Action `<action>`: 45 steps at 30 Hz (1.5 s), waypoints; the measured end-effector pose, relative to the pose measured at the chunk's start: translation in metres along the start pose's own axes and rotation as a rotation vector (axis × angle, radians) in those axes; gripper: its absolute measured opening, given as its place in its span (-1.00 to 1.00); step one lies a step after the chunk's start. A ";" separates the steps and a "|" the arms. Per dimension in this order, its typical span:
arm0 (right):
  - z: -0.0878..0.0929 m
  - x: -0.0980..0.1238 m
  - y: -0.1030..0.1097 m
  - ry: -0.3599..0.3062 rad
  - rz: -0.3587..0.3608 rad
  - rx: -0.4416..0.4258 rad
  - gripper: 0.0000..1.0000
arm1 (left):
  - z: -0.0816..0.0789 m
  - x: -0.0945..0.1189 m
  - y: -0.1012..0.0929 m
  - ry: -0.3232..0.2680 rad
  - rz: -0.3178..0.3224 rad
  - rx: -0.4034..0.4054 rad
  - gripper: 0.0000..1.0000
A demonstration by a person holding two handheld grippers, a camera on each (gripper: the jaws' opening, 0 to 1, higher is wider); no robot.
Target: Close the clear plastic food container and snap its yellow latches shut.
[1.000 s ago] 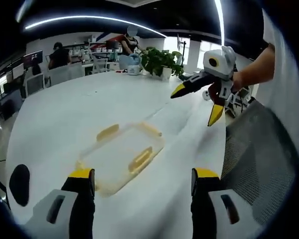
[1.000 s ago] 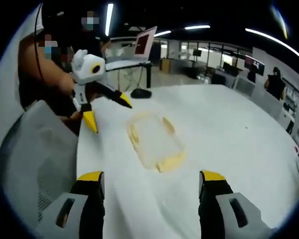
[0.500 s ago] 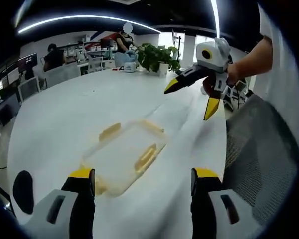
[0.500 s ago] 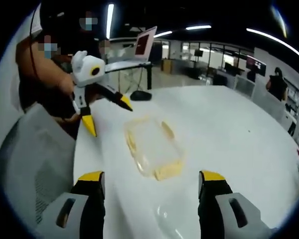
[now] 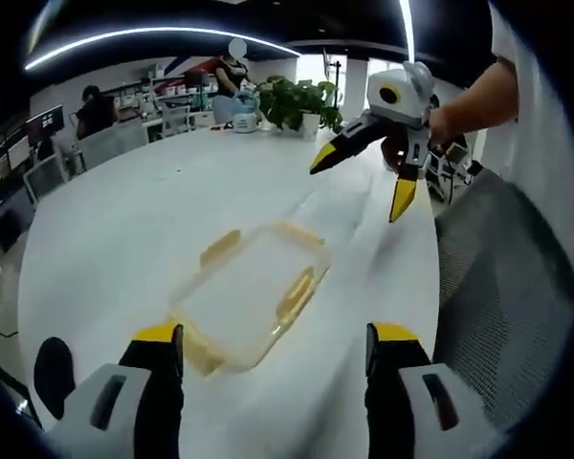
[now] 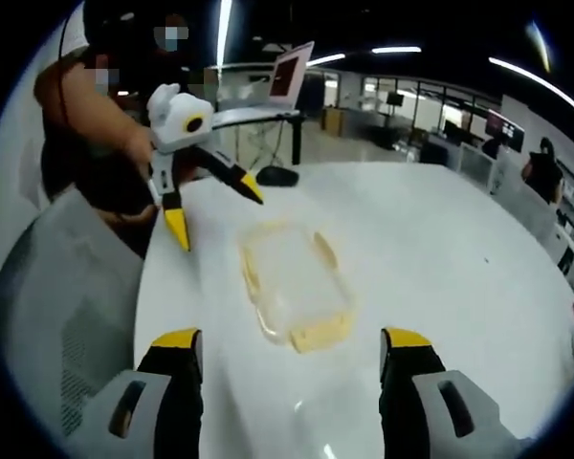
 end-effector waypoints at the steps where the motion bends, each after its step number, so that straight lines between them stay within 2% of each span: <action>1: 0.000 -0.001 -0.001 0.003 -0.002 0.002 0.51 | 0.001 0.000 0.002 0.004 0.000 -0.003 0.58; 12: -0.004 -0.010 -0.008 0.041 -0.032 0.040 0.48 | 0.001 -0.002 0.010 0.040 0.023 -0.045 0.54; 25: 0.000 -0.018 -0.006 0.084 -0.089 0.084 0.44 | 0.005 -0.004 0.018 0.084 0.046 -0.087 0.51; 33: -0.003 -0.025 -0.006 0.094 -0.114 0.106 0.44 | 0.005 -0.003 0.029 0.103 0.041 -0.117 0.43; 45: -0.003 -0.038 -0.006 0.140 -0.156 0.140 0.44 | 0.005 -0.009 0.036 0.126 0.069 -0.143 0.43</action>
Point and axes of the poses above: the point that each gripper's makers call its tool centre point, and the gripper's own axes: x roughly backward along the fingers, y roughly to its left, z roughly out of its underside, the point moved 3 cm from there along x, roughly backward along the fingers, and after that the axes turned 10 degrees about x, right-handed, at the moved point
